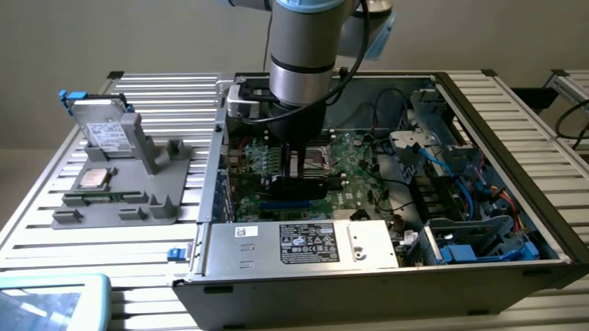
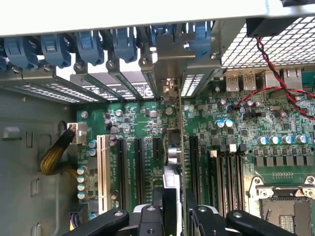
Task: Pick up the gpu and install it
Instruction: 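Insert the gpu into the slot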
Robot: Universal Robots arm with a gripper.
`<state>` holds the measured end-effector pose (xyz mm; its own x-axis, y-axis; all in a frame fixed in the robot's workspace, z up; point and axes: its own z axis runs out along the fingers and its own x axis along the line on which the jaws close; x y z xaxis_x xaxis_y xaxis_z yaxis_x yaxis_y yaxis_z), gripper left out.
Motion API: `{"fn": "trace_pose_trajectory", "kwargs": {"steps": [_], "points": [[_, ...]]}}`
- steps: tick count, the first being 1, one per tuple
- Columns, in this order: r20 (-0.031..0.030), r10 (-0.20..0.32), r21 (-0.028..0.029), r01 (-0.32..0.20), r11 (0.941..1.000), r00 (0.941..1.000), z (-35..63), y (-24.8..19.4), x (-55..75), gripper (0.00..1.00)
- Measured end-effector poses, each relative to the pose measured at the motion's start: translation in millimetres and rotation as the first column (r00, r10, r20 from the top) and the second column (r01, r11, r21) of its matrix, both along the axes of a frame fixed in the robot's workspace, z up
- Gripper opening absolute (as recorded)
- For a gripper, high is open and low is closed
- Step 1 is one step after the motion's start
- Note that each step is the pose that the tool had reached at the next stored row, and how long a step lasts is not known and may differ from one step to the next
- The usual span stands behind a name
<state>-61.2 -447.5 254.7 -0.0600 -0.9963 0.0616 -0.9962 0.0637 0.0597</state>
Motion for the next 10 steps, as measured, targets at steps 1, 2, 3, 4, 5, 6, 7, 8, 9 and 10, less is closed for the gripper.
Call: {"fn": "trace_pose_trajectory", "kwargs": {"steps": [1,2,3,4,5,6,7,8,9,10], "points": [[0.0,0.0,-0.0001,0.0,1.0,1.0,0.0,0.0,-0.1,0.27],[0.0001,0.0,0.0,0.0,1.0,1.0,-0.1,0.0,-0.1,0.27],[0.0001,0.0,0.0001,0.0,1.0,1.0,-0.1,0.1,-0.1,0.27],[0.0001,0.0,0.0001,0.0,1.0,1.0,0.0,0.1,-0.1,0.27],[0.0009,0.0,0.0001,0.0,1.0,1.0,0.6,0.1,-0.1,0.27],[0.002,0.0,0.0003,0.0,1.0,1.0,1.4,0.1,-0.1,0.27],[0.0032,0.0,0.0002,0.0,1.0,1.0,2.9,0.1,-0.1,0.27],[0.004,0.0,0.0002,0.0,1.0,1.0,4.5,0.1,-0.1,0.27],[0.0047,0.0,0.0002,0.0,1.0,1.0,4.6,0.1,-0.1,0.27],[0.0066,0.0,0.0003,0.0,1.0,1.0,4.5,0.1,-0.2,0.27]]}}
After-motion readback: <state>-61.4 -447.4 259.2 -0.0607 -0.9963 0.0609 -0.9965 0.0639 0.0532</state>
